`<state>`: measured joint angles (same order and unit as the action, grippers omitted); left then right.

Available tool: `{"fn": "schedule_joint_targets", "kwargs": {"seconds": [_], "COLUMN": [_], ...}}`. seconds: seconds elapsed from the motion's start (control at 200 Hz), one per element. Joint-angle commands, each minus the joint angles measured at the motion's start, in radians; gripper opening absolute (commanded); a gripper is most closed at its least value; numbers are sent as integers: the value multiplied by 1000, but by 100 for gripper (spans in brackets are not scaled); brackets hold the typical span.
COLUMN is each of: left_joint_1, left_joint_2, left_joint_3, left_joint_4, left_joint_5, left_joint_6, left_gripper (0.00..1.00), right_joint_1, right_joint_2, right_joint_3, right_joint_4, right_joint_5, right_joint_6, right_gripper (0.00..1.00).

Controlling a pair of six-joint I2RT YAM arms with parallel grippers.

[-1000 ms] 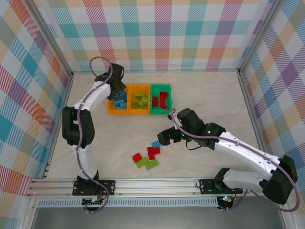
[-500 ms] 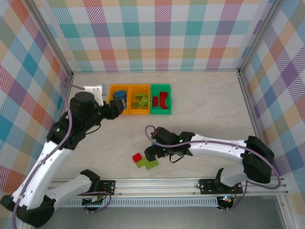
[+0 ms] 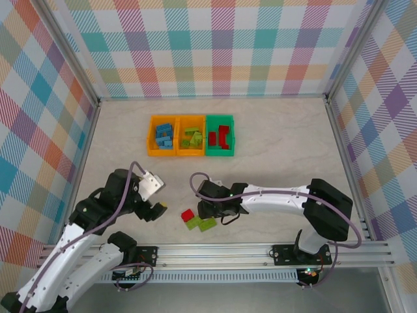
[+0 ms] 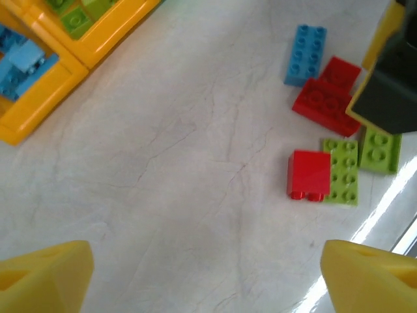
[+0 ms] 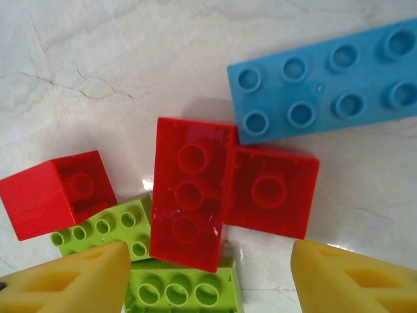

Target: Sort the legos into containers by color

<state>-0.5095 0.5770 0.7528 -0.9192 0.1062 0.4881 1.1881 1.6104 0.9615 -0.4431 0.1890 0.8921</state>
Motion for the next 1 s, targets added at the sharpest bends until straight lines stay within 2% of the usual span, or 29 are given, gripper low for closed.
{"fn": "schedule_joint_targets", "kwargs": {"seconds": [0.0,0.115,0.3,0.455,0.52,0.705,0.81,0.995], "left_joint_1": [-9,-11,-11,-10,-11,-11,-11,-11], "left_joint_2": [-71,-103,-143,-157,-160,-165,-181,-240], "left_joint_3": [-48,-95,-113,-120,-123,-128,-131,-160], "left_joint_4": [53,52,50,49,54,64,65,80], "left_joint_5": [51,85,71,73,72,71,90,193], "left_joint_6": [143,207,222,222,221,221,233,279], "left_gripper": [97,98,100,100,100,100,100,100], "right_joint_1": [33,48,51,51,51,51,51,37], "right_joint_2": [39,84,143,183,192,199,164,-9], "right_joint_3": [47,75,118,140,140,141,143,144], "right_joint_4": [-14,-29,-44,-68,-71,-78,-72,-32], "right_joint_5": [9,27,80,114,131,150,150,183], "right_joint_6": [87,112,123,125,124,119,104,-18], "right_gripper": [66,62,53,49,40,30,25,22]}}
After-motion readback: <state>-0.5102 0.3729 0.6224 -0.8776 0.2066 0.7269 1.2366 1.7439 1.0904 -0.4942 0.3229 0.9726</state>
